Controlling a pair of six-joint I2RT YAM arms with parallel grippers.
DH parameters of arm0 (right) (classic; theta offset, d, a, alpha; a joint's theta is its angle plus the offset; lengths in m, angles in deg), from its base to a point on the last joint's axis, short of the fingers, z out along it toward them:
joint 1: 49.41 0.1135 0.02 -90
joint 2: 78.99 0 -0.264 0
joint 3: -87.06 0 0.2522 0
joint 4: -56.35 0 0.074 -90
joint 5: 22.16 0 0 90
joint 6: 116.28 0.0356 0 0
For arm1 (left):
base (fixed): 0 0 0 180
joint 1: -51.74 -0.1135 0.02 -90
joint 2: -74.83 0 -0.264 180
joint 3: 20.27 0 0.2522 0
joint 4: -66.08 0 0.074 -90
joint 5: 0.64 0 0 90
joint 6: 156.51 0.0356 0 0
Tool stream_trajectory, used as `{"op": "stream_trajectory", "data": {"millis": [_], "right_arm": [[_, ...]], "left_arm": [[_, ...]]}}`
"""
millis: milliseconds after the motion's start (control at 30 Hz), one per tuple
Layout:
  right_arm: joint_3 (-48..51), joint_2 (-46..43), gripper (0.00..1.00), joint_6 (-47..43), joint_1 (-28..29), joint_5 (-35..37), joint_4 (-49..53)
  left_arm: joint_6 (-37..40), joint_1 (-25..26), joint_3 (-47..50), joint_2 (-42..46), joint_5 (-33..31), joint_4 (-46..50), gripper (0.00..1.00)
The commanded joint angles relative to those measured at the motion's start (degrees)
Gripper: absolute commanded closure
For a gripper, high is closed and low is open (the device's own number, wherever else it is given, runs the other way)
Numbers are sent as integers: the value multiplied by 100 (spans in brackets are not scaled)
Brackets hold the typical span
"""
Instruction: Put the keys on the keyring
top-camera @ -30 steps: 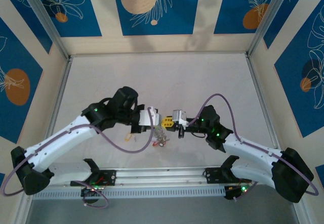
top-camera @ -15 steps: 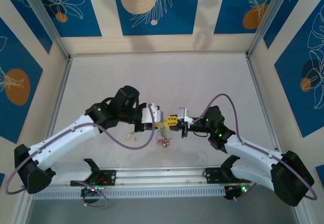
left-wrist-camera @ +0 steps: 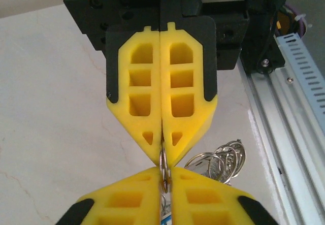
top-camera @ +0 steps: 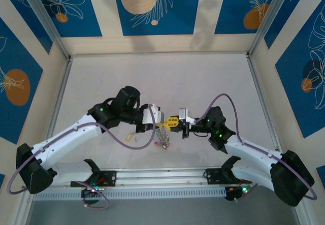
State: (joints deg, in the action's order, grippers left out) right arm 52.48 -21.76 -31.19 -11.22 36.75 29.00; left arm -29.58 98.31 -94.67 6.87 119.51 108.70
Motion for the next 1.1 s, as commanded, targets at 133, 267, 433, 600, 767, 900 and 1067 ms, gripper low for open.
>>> {"op": "stream_trajectory", "data": {"millis": [133,267,433,600,767,900,1067], "right_arm": [[-88,-143,100,-228,-23,-41,153],[-247,-373,95,-796,70,315,1177],[-413,-418,88,-1298,265,850,1984],[-550,-319,85,-1464,363,988,2252],[-590,-242,86,-1478,389,875,2294],[-616,-152,90,-1472,389,772,2309],[-651,-8,91,-1402,396,593,2230]], "left_arm": [[111,-106,147,82,235,-180,100],[244,-104,-189,-42,-190,406,100],[214,-86,-852,-420,-289,1390,100],[35,-88,-1569,-1007,110,2474,100],[-297,-100,-1960,-1403,313,2921,100],[-344,-96,-2140,-1582,248,3093,100],[-322,-94,-2310,-1727,330,3208,100]]}}
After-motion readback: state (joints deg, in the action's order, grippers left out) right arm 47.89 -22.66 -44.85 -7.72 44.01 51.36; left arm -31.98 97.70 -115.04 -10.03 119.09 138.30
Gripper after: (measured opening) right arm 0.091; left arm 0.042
